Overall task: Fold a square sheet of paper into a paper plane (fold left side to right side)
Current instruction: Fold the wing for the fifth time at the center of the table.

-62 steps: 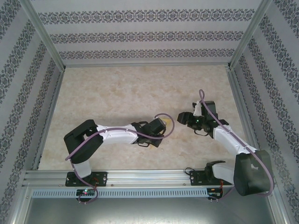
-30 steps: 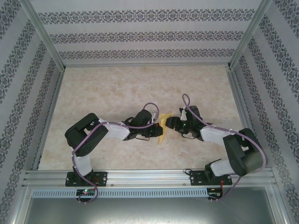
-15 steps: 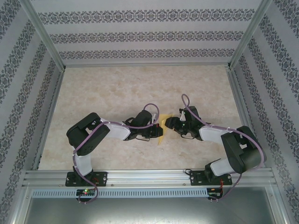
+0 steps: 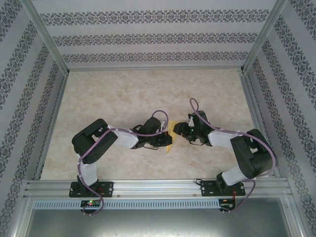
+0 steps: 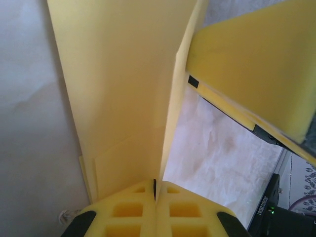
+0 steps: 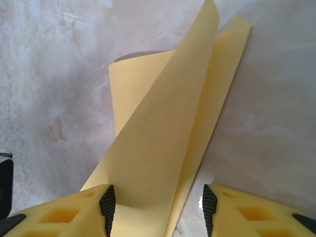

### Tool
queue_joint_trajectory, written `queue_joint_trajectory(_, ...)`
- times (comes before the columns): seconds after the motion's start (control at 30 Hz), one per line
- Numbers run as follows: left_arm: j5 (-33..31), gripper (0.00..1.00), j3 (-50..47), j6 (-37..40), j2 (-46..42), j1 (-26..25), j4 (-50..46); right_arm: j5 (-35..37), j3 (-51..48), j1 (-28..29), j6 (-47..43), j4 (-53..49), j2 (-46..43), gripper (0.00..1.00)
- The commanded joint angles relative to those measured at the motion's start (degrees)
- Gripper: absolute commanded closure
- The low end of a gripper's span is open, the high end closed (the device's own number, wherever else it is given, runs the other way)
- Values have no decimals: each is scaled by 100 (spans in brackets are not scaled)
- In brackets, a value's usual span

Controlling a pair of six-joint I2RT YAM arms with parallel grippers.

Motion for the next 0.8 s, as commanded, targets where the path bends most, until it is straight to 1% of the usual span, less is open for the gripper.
queue_joint_trajectory(0.0, 42, 91, 124, 23, -38, 76, 126, 119, 134, 82, 38, -131, 238, 51)
queue_joint_trajectory(0.2, -12, 80, 97, 127, -242, 98, -38, 190, 237, 91, -31, -390, 321, 51)
queue_joint_trajectory(0.23, -8, 76, 102, 123, -265, 115, -68, 193, 250, 96, -31, -402, 335, 51)
queue_joint_trajectory(0.3, 48, 71, 81, 136, -306, 158, -76, 194, 262, 93, -31, -419, 357, 51)
queue_joint_trajectory(0.47, 132, 62, -69, 108, -502, 331, -19, 213, 263, 103, -33, -430, 357, 51)
queue_joint_trajectory(0.63, 272, 56, -121, 74, -595, 540, 63, 202, 290, 111, -46, -455, 392, 51)
queue_joint_trajectory(0.77, 342, 56, -64, 12, -474, 697, 81, 201, 298, 110, -54, -463, 392, 51)
